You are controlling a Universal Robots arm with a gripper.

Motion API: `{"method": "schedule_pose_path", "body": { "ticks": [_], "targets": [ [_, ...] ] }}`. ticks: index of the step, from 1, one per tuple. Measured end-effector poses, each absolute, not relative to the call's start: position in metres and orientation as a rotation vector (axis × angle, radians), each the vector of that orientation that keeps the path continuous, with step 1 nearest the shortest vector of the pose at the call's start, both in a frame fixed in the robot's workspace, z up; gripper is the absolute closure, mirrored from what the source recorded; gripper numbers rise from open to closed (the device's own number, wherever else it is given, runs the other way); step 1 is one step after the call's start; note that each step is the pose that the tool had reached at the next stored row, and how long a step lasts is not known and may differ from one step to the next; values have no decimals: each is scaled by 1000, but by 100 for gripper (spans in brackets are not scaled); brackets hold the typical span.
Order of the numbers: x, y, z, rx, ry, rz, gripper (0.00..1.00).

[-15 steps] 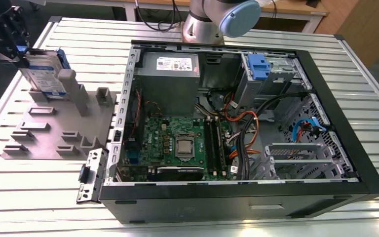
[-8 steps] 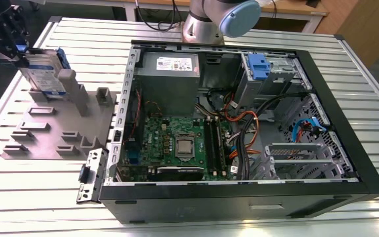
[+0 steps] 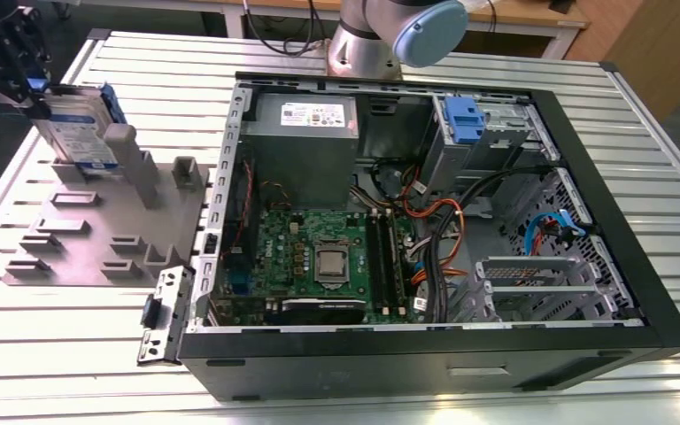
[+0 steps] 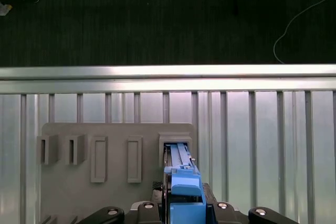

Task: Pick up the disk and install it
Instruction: 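Pick up the disk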

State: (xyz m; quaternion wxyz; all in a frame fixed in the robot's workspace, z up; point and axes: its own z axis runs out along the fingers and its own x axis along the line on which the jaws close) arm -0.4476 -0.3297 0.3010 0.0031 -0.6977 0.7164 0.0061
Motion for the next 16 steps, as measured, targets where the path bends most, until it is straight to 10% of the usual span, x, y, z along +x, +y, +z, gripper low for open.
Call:
{"method": "schedule_pose_path", "body": {
  "ticks": [16],
  "targets": [
    [-448, -330, 307, -2188, 2246, 19, 64]
  ]
}}
